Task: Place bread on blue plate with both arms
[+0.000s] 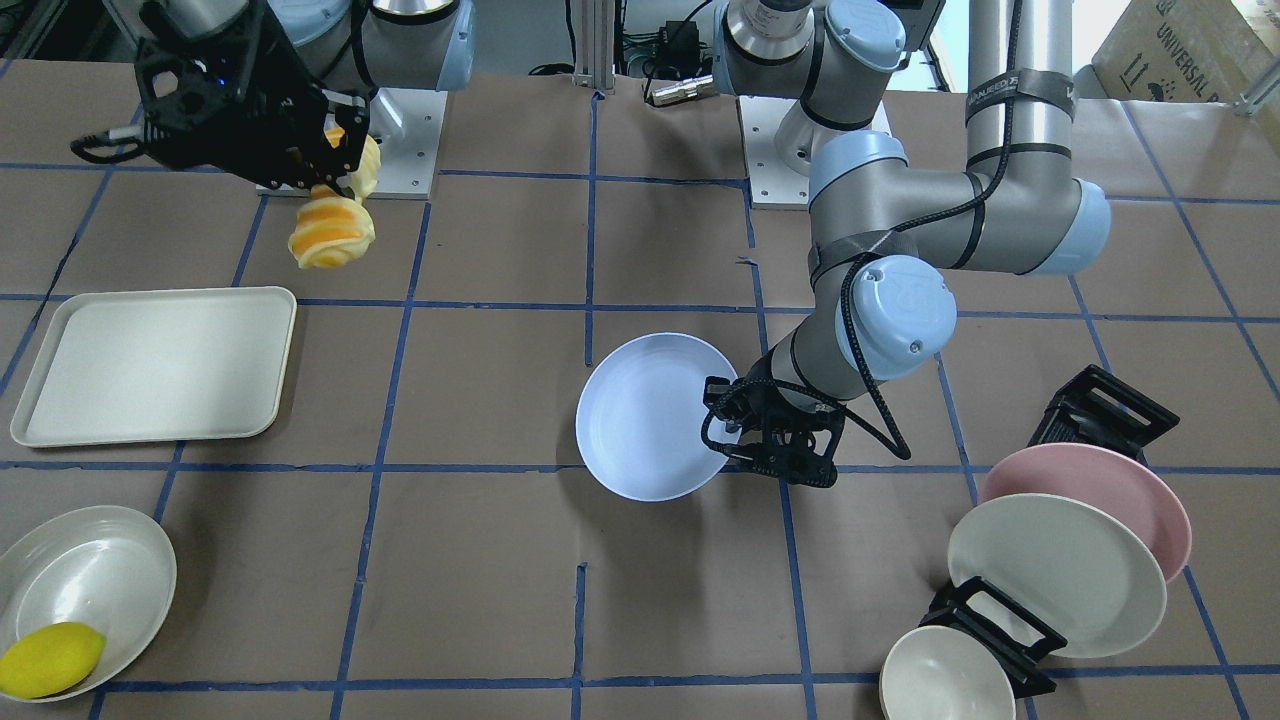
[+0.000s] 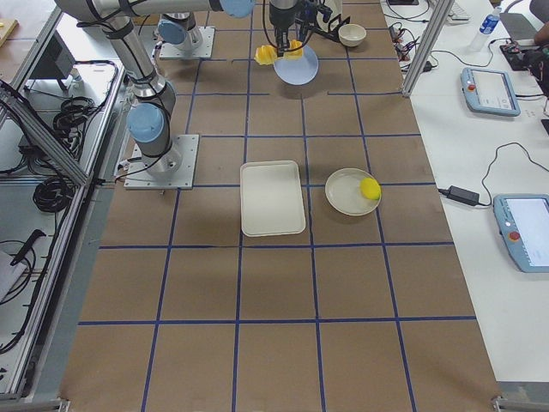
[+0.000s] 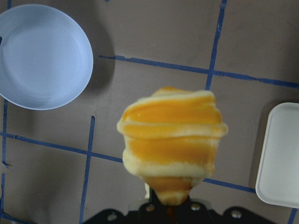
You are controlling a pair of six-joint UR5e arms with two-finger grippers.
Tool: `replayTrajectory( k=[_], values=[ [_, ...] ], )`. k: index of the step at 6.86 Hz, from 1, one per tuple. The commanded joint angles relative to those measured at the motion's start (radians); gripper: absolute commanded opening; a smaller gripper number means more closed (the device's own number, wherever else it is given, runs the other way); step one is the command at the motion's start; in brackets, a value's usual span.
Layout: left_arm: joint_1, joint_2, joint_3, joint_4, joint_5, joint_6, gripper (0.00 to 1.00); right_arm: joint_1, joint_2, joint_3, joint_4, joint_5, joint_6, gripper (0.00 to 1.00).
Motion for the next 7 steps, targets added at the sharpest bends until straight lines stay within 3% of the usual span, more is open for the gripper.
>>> replayTrajectory(
  k=[1, 5, 6, 7],
  values=[
    [-0.006, -0.007, -0.004, 0.004, -0.033, -0.041, 0.14, 0.067, 0.100, 0.030, -0.186, -0.003, 0.055, 0.11],
    [-0.035, -0.042, -0.008, 0.035, -0.033, -0.046, 0.19, 0.173, 0.217, 0.025, -0.353, -0.035, 0.179, 0.11],
    [-0.051, -0.049, -0.009, 0.077, -0.032, -0.080, 0.52, 0.174, 0.219, 0.030, -0.357, -0.064, 0.176, 0.11],
    [-0.043, -0.055, -0.009, 0.096, -0.033, -0.069, 0.92, 0.174, 0.219, 0.031, -0.359, -0.066, 0.174, 0.11]
  ],
)
